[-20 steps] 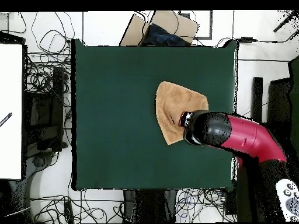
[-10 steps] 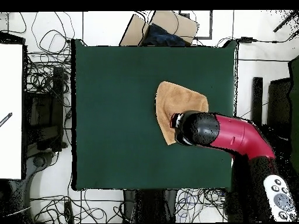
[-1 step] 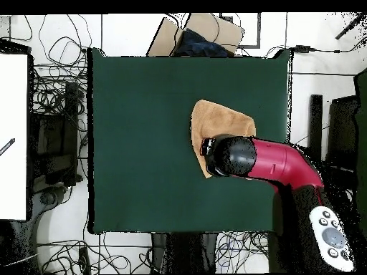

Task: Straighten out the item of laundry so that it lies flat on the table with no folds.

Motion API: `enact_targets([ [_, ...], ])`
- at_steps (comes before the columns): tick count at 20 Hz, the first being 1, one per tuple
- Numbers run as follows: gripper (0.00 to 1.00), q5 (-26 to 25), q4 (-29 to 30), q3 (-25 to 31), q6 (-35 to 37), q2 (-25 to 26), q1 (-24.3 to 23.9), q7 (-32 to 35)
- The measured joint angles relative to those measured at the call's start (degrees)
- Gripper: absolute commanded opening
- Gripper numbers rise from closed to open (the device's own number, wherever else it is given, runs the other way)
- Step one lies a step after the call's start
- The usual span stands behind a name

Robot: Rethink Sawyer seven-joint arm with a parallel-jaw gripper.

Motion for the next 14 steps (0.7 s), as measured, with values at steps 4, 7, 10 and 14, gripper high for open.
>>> enact_targets([
  [4, 1.00, 0.00, -0.58, 0.00, 0.01, 2.10, 1.22, 0.00],
  [7, 1.00, 0.00, -1.41, 0.00, -0.01, 4.16, 1.97, 0.00],
  [10, 1.00, 0.01, -2.29, 0.01, -0.01, 6.07, 2.64, 0.00],
  [14, 1.00, 0.01, -3.65, 0.02, -0.01, 9.10, 3.53, 0.00],
])
